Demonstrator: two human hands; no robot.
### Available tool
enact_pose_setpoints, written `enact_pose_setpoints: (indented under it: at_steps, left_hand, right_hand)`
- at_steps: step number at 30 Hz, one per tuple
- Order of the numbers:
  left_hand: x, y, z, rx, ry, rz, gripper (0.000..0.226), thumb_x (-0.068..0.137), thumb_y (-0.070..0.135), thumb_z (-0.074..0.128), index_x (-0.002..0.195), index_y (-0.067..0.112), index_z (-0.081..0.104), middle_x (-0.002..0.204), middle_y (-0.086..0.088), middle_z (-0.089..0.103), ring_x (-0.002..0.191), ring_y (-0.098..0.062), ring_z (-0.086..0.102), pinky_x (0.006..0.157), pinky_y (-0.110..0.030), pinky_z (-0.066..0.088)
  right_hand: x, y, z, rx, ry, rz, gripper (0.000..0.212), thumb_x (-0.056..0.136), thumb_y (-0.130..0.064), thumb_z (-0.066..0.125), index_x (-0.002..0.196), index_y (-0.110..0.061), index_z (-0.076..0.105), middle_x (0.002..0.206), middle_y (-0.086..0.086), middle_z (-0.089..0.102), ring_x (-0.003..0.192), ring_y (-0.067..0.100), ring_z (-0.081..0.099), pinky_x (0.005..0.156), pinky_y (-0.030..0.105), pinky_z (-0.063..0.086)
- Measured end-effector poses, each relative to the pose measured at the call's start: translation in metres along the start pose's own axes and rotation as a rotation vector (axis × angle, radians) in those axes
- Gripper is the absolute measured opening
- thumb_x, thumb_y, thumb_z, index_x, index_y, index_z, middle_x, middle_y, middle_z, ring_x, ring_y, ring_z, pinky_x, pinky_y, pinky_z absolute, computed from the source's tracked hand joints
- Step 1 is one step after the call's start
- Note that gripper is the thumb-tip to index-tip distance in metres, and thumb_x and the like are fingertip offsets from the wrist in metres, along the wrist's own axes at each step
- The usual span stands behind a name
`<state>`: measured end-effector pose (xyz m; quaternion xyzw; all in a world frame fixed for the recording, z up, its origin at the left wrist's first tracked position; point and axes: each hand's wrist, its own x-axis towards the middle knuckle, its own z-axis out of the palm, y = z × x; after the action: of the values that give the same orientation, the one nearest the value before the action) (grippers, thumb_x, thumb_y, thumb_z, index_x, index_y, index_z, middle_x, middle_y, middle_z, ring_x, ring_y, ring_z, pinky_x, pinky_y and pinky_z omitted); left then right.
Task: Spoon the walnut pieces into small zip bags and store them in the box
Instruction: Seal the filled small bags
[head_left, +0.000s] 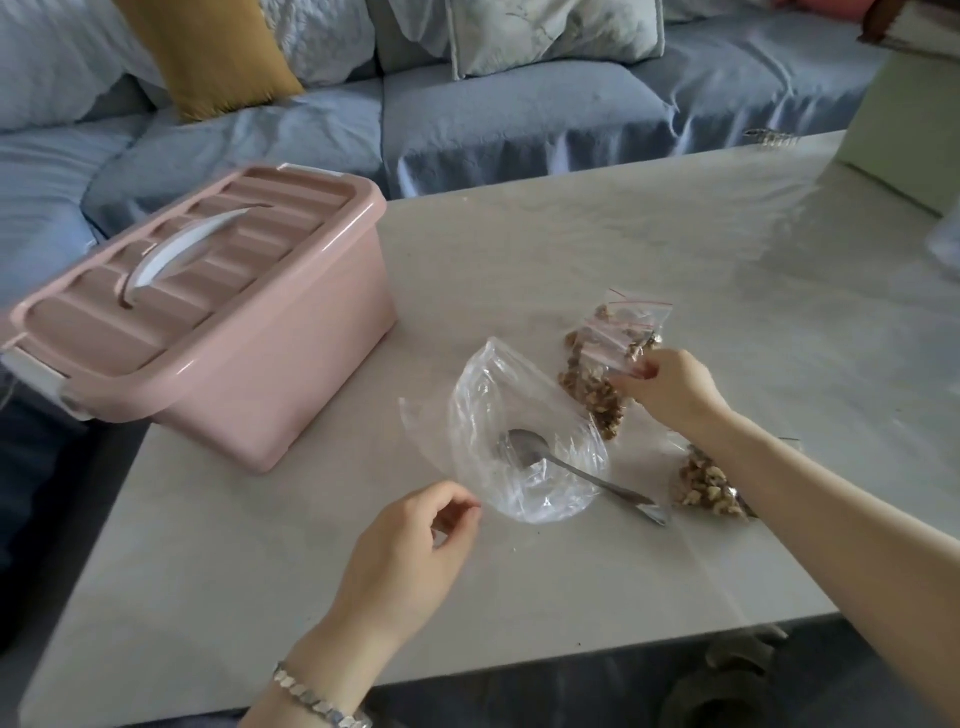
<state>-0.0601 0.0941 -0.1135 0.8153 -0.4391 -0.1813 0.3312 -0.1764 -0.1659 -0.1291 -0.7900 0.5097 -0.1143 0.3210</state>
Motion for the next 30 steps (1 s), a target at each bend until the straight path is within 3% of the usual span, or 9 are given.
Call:
enact_pose_setpoints:
  at_steps: [4, 7, 10, 13, 15, 18, 21, 27, 30]
  left_hand:
    - [0.001, 0.007, 0.003, -0.061, 0.013, 0.003, 0.018, 0.084, 0.023, 0.064, 0.076, 0.038, 0.058, 0.075, 0.018, 0.065, 0.075, 0.002, 0.06, 0.069, -0.014, 0.046]
    - [0.003, 0.018, 0.007, -0.176, 0.036, 0.048, 0.027, 0.081, 0.019, 0.068, 0.09, 0.042, 0.056, 0.087, 0.018, 0.065, 0.085, 0.005, 0.06, 0.075, -0.011, 0.045]
    - [0.004, 0.026, 0.017, -0.307, 0.012, 0.092, 0.047, 0.076, 0.025, 0.073, 0.111, 0.044, 0.046, 0.11, 0.022, 0.059, 0.103, 0.005, 0.055, 0.082, -0.013, 0.045]
    - [0.004, 0.027, 0.031, -0.398, -0.086, 0.056, 0.063, 0.067, 0.044, 0.07, 0.122, 0.043, 0.039, 0.121, 0.026, 0.054, 0.114, 0.011, 0.049, 0.088, -0.011, 0.043]
    - [0.002, 0.02, 0.04, -0.436, -0.126, 0.011, 0.055, 0.065, 0.043, 0.07, 0.116, 0.043, 0.048, 0.111, 0.026, 0.062, 0.108, 0.01, 0.054, 0.088, -0.015, 0.045]
    - [-0.001, 0.011, 0.05, -0.456, -0.123, -0.065, 0.021, 0.072, 0.023, 0.076, 0.087, 0.036, 0.067, 0.085, 0.019, 0.072, 0.083, 0.0, 0.067, 0.077, -0.02, 0.05]
    - [-0.005, 0.007, 0.055, -0.45, -0.072, -0.098, 0.029, 0.076, 0.006, 0.073, 0.071, 0.034, 0.069, 0.072, 0.018, 0.072, 0.072, 0.0, 0.068, 0.071, -0.016, 0.05]
    - [-0.004, 0.005, 0.052, -0.439, -0.076, -0.078, 0.024, 0.077, 0.012, 0.073, 0.072, 0.035, 0.069, 0.071, 0.02, 0.071, 0.07, 0.001, 0.066, 0.069, -0.013, 0.048]
    - [-0.003, 0.004, 0.05, -0.441, -0.083, -0.078, 0.025, 0.077, 0.01, 0.072, 0.072, 0.034, 0.068, 0.067, 0.022, 0.069, 0.067, 0.005, 0.064, 0.067, -0.01, 0.046]
  right_hand:
    - [-0.029, -0.005, -0.015, 0.068, 0.106, -0.179, 0.016, 0.082, -0.016, 0.068, 0.07, -0.009, 0.059, 0.064, 0.0, 0.055, 0.059, 0.014, 0.046, 0.05, 0.015, 0.033]
    - [-0.063, -0.012, -0.028, 0.117, 0.136, -0.303, 0.006, 0.08, -0.013, 0.069, 0.079, -0.009, 0.065, 0.074, -0.002, 0.062, 0.06, 0.01, 0.054, 0.056, 0.01, 0.035]
    - [-0.098, -0.015, -0.027, 0.226, 0.033, -0.344, 0.012, 0.077, -0.014, 0.072, 0.073, -0.021, 0.063, 0.072, -0.014, 0.063, 0.062, 0.0, 0.058, 0.058, 0.003, 0.039]
    - [-0.123, -0.009, -0.005, 0.271, -0.136, -0.361, 0.011, 0.078, -0.012, 0.07, 0.076, -0.021, 0.065, 0.074, -0.014, 0.066, 0.073, -0.007, 0.06, 0.063, 0.002, 0.041]
    - [-0.132, -0.001, 0.012, 0.281, -0.216, -0.362, 0.007, 0.08, -0.013, 0.069, 0.079, -0.019, 0.066, 0.076, -0.012, 0.067, 0.076, -0.005, 0.062, 0.065, 0.004, 0.043]
    - [-0.137, 0.008, 0.034, 0.271, -0.297, -0.336, 0.003, 0.081, -0.016, 0.069, 0.08, -0.014, 0.068, 0.075, -0.01, 0.067, 0.075, -0.002, 0.062, 0.065, 0.007, 0.045]
    - [-0.138, 0.012, 0.043, 0.359, -0.274, -0.27, 0.004, 0.079, -0.013, 0.071, 0.076, -0.013, 0.068, 0.07, -0.007, 0.068, 0.071, 0.0, 0.063, 0.065, 0.014, 0.049]
    - [-0.139, 0.014, 0.045, 0.567, -0.259, -0.169, 0.01, 0.076, -0.007, 0.073, 0.072, -0.016, 0.071, 0.07, -0.003, 0.071, 0.065, 0.008, 0.065, 0.069, 0.03, 0.054]
    - [-0.138, 0.016, 0.044, 0.65, -0.253, -0.133, 0.014, 0.076, -0.004, 0.071, 0.07, -0.017, 0.07, 0.068, 0.002, 0.072, 0.064, 0.013, 0.066, 0.071, 0.032, 0.054]
